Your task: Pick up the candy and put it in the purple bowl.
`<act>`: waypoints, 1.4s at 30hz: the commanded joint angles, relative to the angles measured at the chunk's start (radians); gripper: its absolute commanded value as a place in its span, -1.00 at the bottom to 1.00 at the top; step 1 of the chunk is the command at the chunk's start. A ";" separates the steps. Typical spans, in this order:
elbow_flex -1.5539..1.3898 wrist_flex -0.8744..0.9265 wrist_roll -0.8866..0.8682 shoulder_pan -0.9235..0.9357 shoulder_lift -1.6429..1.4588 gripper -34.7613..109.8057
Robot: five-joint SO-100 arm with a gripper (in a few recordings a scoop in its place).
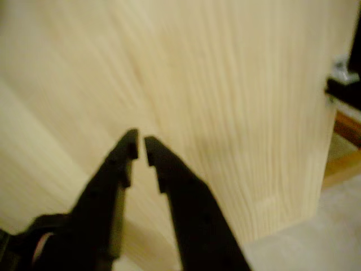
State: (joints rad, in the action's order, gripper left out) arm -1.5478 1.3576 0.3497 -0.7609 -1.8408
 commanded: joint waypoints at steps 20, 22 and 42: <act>-0.675 -0.350 -0.245 0.784 -0.615 -0.53; -0.741 -0.383 -0.261 0.827 -0.653 -0.53; -1.284 -0.400 -0.347 1.037 -1.164 -0.53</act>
State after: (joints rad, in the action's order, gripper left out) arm -2.8256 0.9587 -0.0031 0.2485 -2.9253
